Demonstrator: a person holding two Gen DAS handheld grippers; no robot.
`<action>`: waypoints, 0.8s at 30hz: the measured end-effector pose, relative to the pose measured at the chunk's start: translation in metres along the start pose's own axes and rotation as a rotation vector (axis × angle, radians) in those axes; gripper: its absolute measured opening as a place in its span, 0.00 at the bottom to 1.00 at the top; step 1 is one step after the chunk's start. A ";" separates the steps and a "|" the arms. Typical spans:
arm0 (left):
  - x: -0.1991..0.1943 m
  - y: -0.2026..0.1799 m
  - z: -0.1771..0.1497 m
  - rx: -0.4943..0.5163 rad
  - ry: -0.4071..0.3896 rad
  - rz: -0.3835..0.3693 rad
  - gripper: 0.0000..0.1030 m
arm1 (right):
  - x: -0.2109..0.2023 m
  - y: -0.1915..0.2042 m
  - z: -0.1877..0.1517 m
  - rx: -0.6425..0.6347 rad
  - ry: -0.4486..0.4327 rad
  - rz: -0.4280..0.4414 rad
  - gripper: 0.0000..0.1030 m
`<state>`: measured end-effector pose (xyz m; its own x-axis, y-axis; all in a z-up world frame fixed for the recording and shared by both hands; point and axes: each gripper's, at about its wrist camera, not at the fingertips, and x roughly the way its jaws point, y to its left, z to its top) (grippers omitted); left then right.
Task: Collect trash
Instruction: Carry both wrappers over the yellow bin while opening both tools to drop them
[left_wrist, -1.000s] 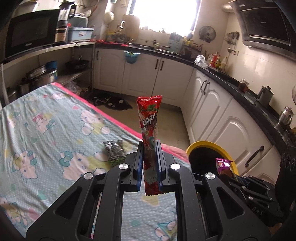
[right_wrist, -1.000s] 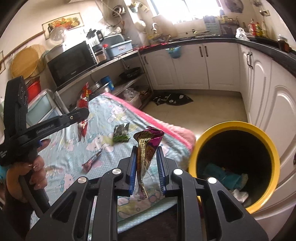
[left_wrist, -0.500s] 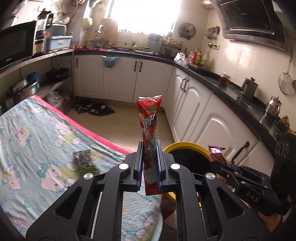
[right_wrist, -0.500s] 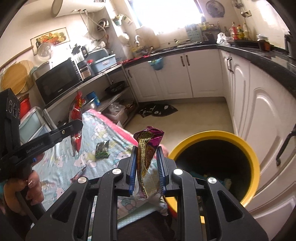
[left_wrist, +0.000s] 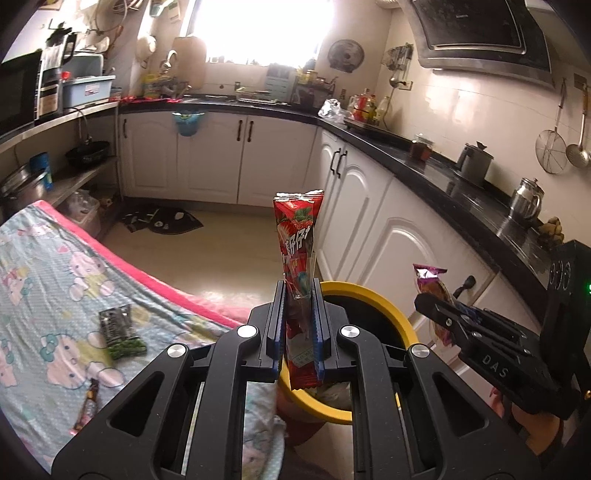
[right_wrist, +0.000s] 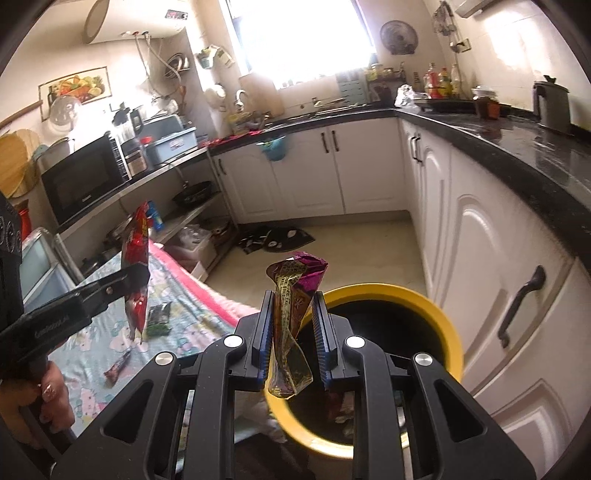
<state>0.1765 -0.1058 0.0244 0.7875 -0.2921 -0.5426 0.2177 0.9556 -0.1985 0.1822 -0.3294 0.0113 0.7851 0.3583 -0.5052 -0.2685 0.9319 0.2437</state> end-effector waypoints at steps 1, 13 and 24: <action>0.002 -0.003 0.000 0.002 0.003 -0.006 0.08 | -0.001 -0.004 0.000 0.001 -0.003 -0.010 0.19; 0.033 -0.026 -0.012 0.025 0.050 -0.060 0.08 | 0.002 -0.035 -0.004 0.023 -0.002 -0.069 0.19; 0.078 -0.033 -0.032 0.028 0.144 -0.091 0.08 | 0.032 -0.056 -0.026 0.066 0.082 -0.082 0.19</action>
<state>0.2122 -0.1615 -0.0370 0.6737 -0.3782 -0.6349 0.3021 0.9250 -0.2305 0.2078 -0.3685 -0.0397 0.7540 0.2867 -0.5910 -0.1656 0.9536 0.2515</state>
